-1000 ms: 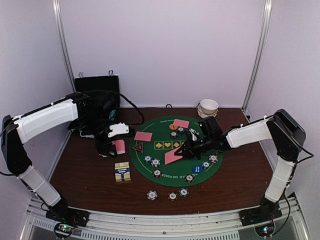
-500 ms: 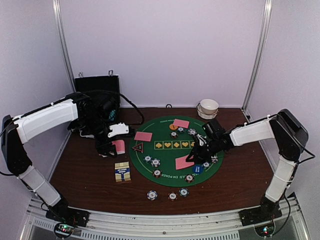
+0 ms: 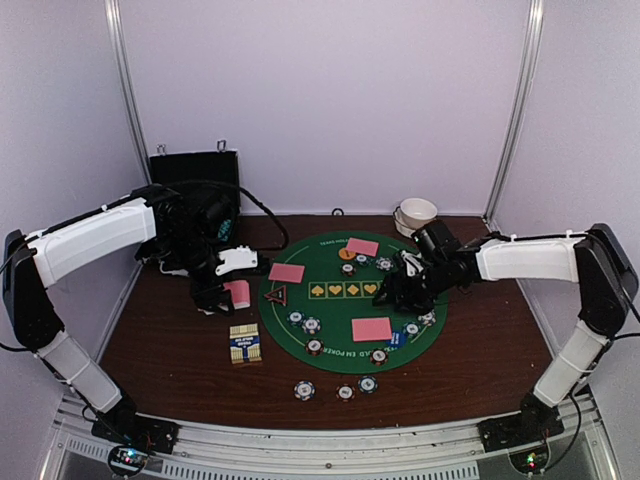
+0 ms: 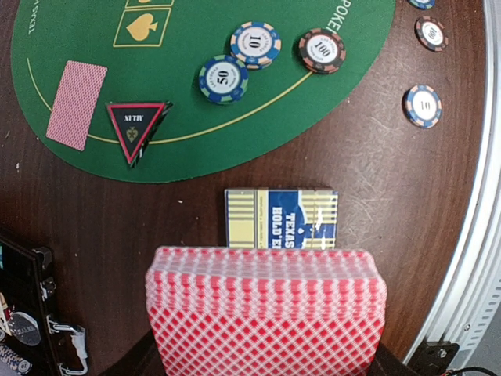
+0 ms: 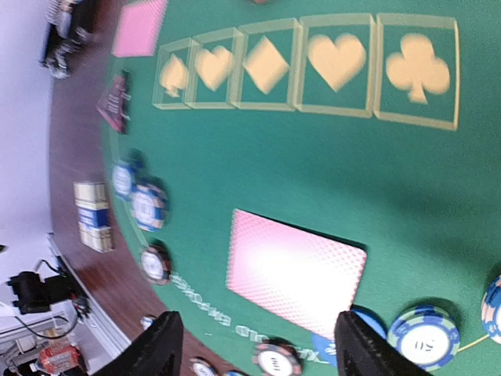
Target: Distribute texas hold em gaming equipment
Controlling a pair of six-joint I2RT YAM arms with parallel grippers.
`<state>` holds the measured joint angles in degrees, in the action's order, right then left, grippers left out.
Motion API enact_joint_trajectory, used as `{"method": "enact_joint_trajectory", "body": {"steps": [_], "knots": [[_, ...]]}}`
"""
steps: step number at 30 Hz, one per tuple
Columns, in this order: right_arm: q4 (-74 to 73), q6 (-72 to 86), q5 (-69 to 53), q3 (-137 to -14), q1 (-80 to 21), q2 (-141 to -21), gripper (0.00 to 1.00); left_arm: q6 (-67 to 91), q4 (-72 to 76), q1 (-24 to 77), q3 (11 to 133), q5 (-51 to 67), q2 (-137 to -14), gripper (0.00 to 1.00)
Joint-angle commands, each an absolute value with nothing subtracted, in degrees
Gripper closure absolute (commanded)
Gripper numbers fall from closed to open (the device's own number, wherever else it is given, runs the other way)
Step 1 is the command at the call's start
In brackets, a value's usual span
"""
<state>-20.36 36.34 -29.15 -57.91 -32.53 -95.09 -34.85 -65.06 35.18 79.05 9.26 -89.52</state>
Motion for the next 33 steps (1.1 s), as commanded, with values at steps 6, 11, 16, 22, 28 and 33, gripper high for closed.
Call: {"method": "enact_joint_trajectory", "body": {"steps": [6,11,16,22,28,33], "knots": [[1.00,52.88,-34.75,-61.34,-41.35,-94.34,0.23,-34.40,-65.43,34.89,81.64,11.79,-90.98,1.00],[21.29,64.58,-37.49,-64.40,-47.14,-102.85,0.19,-33.53,-65.44,34.89,83.08,12.25,-91.99,1.00],[36.07,73.93,-38.33,-68.65,-50.30,-112.12,0.13,-33.40,-65.45,34.87,83.78,12.32,-92.59,1.00],[41.60,77.89,-38.20,-72.92,-52.39,-117.89,0.12,-33.46,-65.48,34.89,84.17,12.16,-92.93,1.00],[44.03,79.82,-39.26,-74.62,-53.24,-120.89,0.15,-33.38,-65.41,34.88,84.46,12.32,-93.38,1.00],[45.38,81.10,-40.43,-76.72,-53.97,-123.23,0.19,-33.15,-65.44,34.89,85.02,12.46,-93.52,1.00]]}}
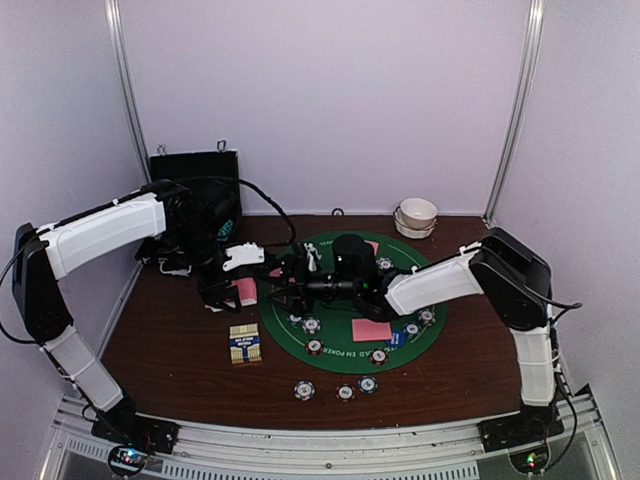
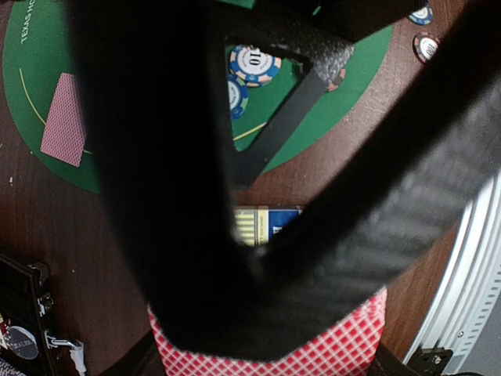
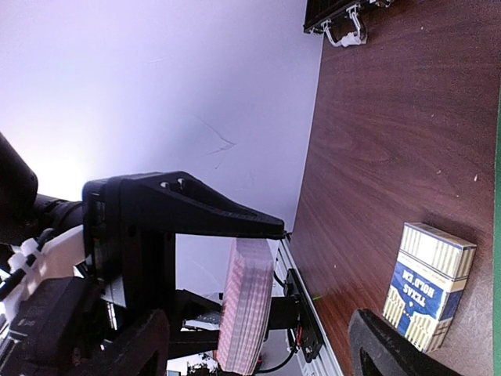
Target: Distribute texas hold em gaming equipment
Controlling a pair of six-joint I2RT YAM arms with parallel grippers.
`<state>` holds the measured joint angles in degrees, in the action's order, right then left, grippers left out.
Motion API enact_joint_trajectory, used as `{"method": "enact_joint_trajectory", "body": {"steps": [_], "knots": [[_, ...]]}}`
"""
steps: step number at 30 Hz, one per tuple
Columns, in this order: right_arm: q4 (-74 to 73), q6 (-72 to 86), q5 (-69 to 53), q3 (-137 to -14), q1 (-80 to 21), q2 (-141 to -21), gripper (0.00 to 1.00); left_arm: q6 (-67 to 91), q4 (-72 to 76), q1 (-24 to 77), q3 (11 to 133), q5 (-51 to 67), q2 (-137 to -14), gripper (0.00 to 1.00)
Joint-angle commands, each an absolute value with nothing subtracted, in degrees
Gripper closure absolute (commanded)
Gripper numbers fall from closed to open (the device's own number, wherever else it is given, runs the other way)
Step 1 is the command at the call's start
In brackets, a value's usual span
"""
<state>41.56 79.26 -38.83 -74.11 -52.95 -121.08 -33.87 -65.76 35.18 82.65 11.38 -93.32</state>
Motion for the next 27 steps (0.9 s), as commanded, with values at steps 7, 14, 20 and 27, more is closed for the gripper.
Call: {"method": "enact_joint_trajectory", "body": {"steps": [7,14,20,27], "knots": [[45.72,82.59,-41.61,-80.88,-55.31,-126.44,0.22,-33.22,-65.55,34.89,85.08,12.47,-93.52,1.00],[44.94,83.26,-41.84,-84.88,-56.11,-129.07,0.26,-33.28,-65.60,34.89,84.99,12.68,-93.51,1.00],[44.83,84.88,-42.38,-87.87,-56.25,-131.72,0.40,-33.39,-65.80,34.89,84.86,12.76,-93.51,1.00],[46.67,87.03,-43.25,-88.83,-56.25,-133.24,0.77,-33.91,-66.44,34.89,84.74,12.71,-93.57,1.00]]}}
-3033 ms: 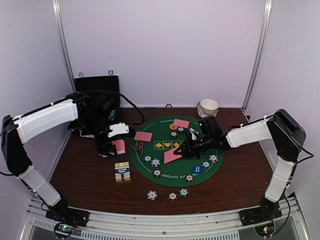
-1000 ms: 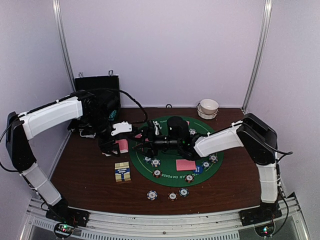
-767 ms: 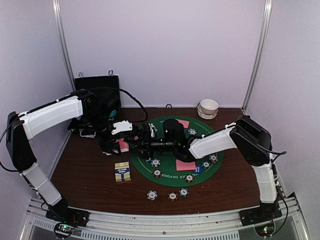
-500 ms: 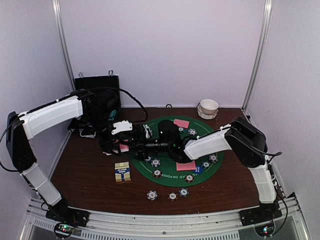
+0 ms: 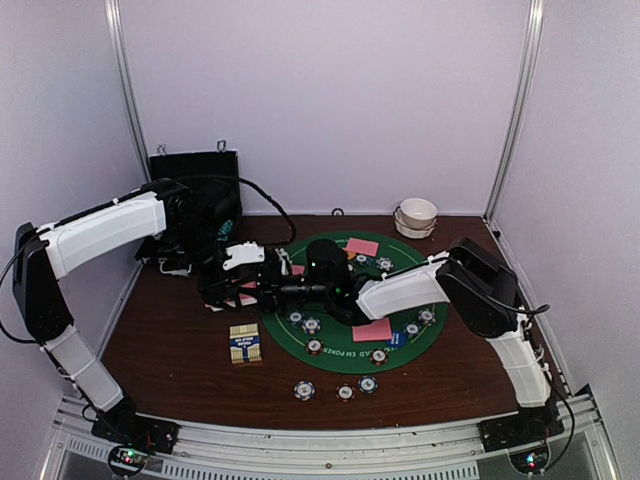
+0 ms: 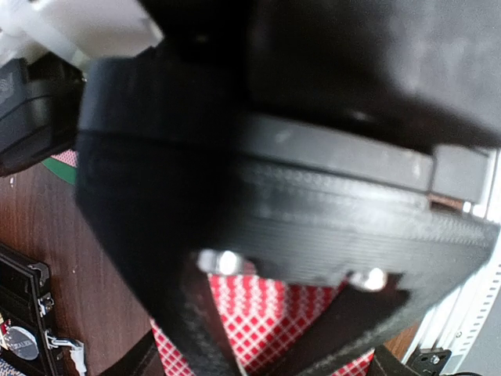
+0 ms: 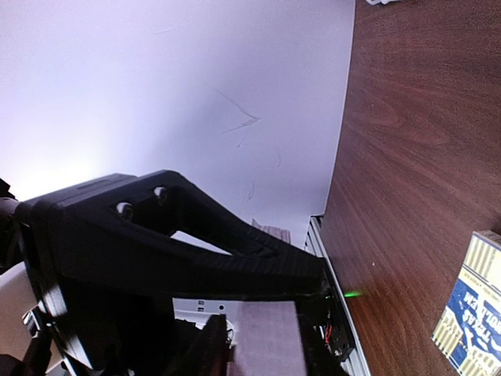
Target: Distribute texas hold em gaming equipment
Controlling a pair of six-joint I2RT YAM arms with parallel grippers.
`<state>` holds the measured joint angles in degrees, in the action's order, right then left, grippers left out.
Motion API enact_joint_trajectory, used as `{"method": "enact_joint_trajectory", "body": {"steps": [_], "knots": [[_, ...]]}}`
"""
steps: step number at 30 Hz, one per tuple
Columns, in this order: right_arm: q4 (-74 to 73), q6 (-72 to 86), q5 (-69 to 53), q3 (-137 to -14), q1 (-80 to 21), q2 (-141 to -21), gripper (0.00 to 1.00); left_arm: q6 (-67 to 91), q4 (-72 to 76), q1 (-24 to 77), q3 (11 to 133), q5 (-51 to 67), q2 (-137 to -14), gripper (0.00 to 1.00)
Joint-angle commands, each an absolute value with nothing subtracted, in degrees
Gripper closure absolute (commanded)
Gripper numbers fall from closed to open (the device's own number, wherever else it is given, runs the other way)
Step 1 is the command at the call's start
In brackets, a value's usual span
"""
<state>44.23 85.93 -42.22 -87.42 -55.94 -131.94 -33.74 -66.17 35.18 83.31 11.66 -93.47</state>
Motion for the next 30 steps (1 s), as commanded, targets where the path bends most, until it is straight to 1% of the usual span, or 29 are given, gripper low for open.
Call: {"method": "enact_joint_trajectory", "body": {"steps": [1,3,4,5,6,7,8,9,12,16,19,23,27,30], "knots": [[46.86,87.12,-43.42,-88.66,-56.25,-133.24,0.81,-33.98,-66.51,34.89,84.73,12.52,-93.68,1.00],[47.84,87.80,-43.66,-88.19,-56.30,-133.31,0.89,-34.14,-66.74,34.89,84.73,11.83,-93.83,1.00],[48.46,88.20,-43.74,-88.09,-56.19,-133.35,0.92,-34.23,-66.86,34.89,84.73,11.52,-93.79,0.90],[49.06,88.58,-43.83,-87.94,-56.18,-133.32,0.95,-34.29,-67.02,34.89,84.68,11.22,-93.75,0.76],[49.60,89.00,-43.85,-87.71,-56.08,-133.35,0.97,-34.24,-67.01,34.89,84.46,11.10,-93.53,0.55],[50.05,89.22,-43.98,-87.60,-56.00,-133.26,1.00,-34.13,-66.72,34.89,83.91,11.17,-93.00,0.30],[50.40,89.41,-44.14,-87.53,-55.99,-133.08,1.00,-34.15,-66.23,34.89,83.30,11.43,-92.39,0.13],[50.49,89.41,-44.34,-87.47,-55.92,-132.94,1.00,-34.20,-65.73,34.89,82.71,11.72,-91.77,0.08],[50.63,89.04,-44.48,-86.75,-55.90,-132.10,1.00,-34.98,-65.57,34.89,81.44,11.86,-90.98,0.06],[50.70,88.92,-44.61,-86.38,-55.94,-131.58,1.00,-35.75,-65.69,34.89,80.08,11.39,-91.08,0.09],[50.32,88.81,-44.73,-86.32,-55.91,-131.64,1.00,-36.04,-65.70,34.89,80.50,11.53,-91.38,0.20],[50.14,88.73,-45.00,-86.44,-55.90,-131.74,1.00,-36.60,-65.89,34.89,80.04,11.29,-91.76,0.26],[46.38,86.57,-44.96,-86.20,-55.83,-131.34,1.00,-36.65,-65.83,34.89,80.89,11.45,-91.52,0.42],[42.08,84.05,-44.42,-85.87,-55.64,-130.64,0.99,-36.65,-65.84,34.88,81.90,11.68,-91.07,0.52]]}}
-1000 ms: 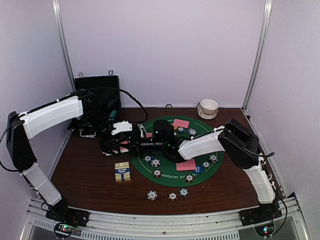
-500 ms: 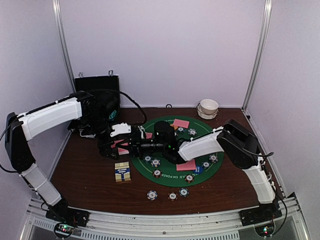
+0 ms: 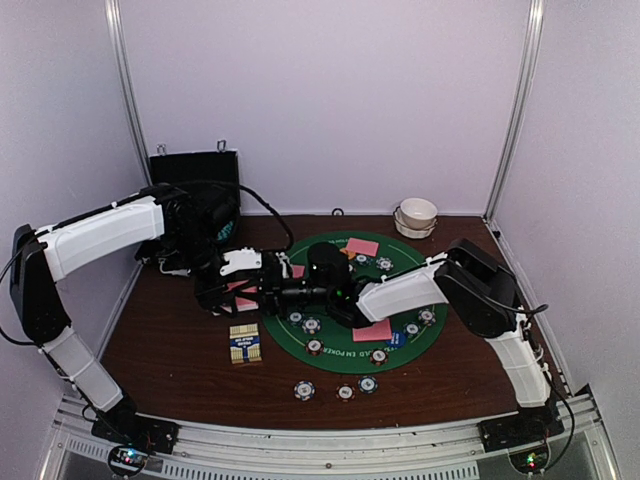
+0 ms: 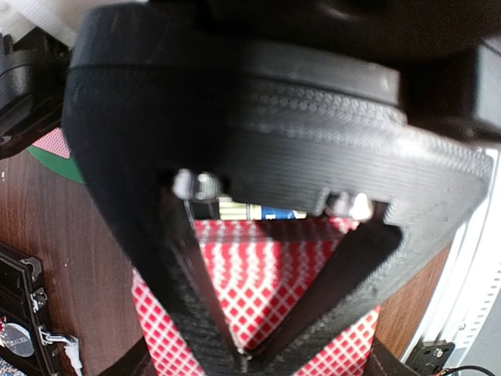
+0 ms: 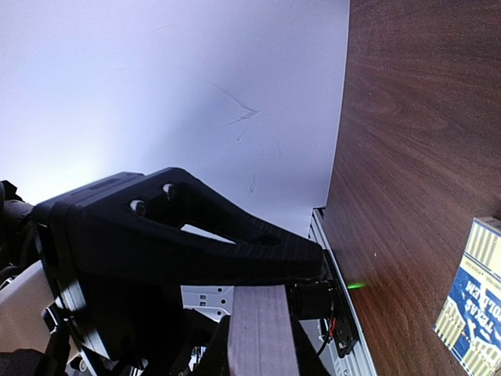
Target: Distribute texas hold em gaming equipment
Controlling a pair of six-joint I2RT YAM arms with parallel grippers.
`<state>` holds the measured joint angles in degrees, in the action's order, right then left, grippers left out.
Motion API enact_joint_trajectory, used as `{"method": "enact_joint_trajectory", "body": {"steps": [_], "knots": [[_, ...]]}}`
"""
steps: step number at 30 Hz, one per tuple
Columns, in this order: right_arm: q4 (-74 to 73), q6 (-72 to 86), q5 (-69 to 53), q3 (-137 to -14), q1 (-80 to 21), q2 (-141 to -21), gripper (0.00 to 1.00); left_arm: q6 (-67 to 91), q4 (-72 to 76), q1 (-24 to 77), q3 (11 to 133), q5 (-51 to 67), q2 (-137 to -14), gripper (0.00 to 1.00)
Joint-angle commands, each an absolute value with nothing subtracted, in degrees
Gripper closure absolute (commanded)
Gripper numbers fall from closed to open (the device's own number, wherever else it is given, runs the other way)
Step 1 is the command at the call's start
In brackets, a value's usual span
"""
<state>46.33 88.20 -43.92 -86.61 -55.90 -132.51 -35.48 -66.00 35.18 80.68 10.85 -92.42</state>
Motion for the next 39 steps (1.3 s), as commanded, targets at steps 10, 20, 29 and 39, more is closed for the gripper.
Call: {"method": "enact_joint_trajectory", "body": {"steps": [10,20,29,39], "knots": [[28.65,75.75,-42.28,-86.49,-55.47,-127.77,0.59,-36.93,-65.57,34.89,81.33,11.63,-90.79,0.83],[28.21,75.43,-42.64,-88.66,-55.45,-127.34,0.38,-36.85,-65.52,34.89,80.75,12.07,-90.79,0.97],[34.10,78.37,-43.84,-87.48,-55.81,-127.14,0.35,-35.74,-64.88,34.89,80.01,13.23,-91.14,1.00],[35.22,78.71,-44.82,-86.96,-55.88,-126.79,0.36,-34.46,-64.79,34.89,80.16,14.59,-90.12,1.00]]}}
